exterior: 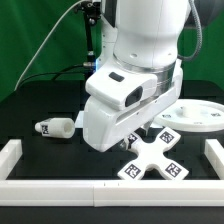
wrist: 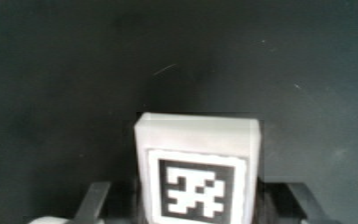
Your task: Assemble round table
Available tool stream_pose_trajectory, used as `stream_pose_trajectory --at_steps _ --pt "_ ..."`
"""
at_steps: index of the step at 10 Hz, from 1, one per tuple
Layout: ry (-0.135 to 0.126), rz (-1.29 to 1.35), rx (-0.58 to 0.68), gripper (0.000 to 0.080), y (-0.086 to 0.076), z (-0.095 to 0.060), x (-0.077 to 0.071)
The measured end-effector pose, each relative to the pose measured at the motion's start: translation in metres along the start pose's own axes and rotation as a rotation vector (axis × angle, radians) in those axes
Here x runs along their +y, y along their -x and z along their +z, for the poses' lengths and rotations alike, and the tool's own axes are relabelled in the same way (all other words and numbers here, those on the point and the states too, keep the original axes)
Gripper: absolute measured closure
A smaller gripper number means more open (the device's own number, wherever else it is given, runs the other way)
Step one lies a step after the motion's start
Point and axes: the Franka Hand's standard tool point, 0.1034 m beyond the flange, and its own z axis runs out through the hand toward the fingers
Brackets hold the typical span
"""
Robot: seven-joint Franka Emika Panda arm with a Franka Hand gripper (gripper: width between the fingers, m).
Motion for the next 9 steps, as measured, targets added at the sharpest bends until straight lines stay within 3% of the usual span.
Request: stream_pose_trajectory --at_steps 2,3,6,9 --pt "0.001 -0.020 0.000 0.0520 0.002 0.000 0.002" --pt "-0.001 -0.059 -0.007 0.0520 0.017 -0.001 0.008" --pt "-0.005 -0.081 -0.037 0.0518 0.066 -0.008 0.042" --pt "0.009 -0.131 -0.047 0.0518 0.102 0.001 0.081"
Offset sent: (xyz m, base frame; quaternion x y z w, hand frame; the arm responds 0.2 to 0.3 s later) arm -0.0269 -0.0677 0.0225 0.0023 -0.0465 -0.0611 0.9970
